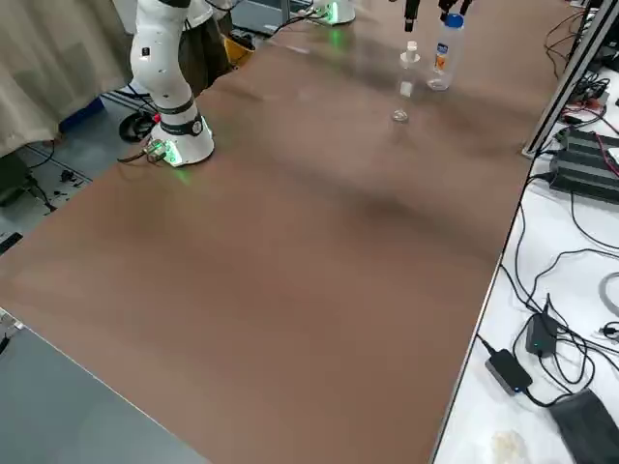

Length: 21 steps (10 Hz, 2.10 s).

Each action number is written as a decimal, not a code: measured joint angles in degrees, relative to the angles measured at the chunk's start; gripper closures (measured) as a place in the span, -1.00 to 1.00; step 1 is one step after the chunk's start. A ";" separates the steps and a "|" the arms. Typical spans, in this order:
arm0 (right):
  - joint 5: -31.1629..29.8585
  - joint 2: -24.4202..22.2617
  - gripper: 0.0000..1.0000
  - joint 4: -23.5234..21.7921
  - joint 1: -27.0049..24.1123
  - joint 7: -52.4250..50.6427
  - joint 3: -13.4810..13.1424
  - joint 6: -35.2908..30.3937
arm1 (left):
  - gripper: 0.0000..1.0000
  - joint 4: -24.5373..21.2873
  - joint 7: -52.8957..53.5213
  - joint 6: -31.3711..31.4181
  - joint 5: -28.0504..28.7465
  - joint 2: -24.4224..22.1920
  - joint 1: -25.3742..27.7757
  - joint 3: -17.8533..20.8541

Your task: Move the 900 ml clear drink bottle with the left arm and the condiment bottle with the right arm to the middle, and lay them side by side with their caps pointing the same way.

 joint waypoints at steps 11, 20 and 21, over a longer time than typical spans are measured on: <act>-0.38 2.44 -0.91 -1.01 -0.05 -51.21 -0.36 4.25 | -0.33 0.33 -0.04 -2.03 1.80 0.65 -0.09 0.15; -0.40 5.41 -0.91 -1.40 1.27 -69.73 -0.07 5.94 | -0.33 0.56 -30.20 -2.13 1.81 0.64 -0.29 0.33; -0.39 6.09 -0.90 -1.46 1.27 -69.76 -0.07 6.70 | -0.33 0.66 -35.63 -2.13 1.81 0.63 -0.39 0.27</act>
